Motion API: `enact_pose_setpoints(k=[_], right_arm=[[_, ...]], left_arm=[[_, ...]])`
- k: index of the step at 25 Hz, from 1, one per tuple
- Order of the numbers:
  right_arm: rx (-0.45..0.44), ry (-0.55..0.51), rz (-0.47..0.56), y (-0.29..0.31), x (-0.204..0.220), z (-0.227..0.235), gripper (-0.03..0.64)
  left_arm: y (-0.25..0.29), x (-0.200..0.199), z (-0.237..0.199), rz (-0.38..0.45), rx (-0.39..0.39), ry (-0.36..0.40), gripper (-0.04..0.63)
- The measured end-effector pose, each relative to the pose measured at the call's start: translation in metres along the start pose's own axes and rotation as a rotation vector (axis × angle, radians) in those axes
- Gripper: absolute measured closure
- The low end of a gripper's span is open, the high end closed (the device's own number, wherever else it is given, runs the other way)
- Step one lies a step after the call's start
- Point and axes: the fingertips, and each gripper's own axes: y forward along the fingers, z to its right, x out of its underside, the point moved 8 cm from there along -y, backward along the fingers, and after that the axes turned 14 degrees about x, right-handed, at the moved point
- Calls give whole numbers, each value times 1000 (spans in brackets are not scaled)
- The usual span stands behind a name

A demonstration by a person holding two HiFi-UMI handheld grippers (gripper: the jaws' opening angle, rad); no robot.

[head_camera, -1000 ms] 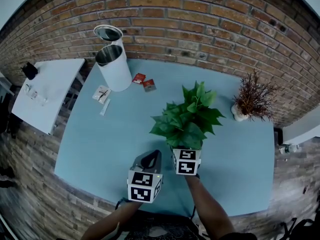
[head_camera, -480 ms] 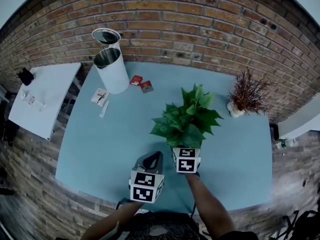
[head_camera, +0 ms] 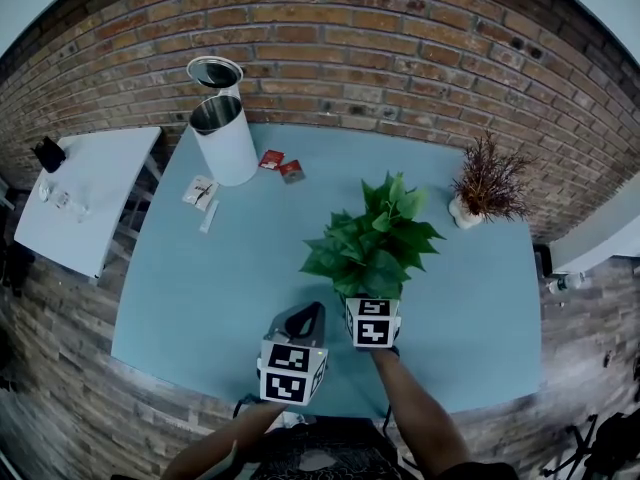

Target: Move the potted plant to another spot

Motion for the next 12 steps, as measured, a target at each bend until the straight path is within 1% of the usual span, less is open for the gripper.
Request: enact_pose_setpoints(k=[12], right_arm=[[9, 8, -3, -23, 14, -4, 199]], left_arm=[[-15, 11, 11, -2, 14, 21, 595]])
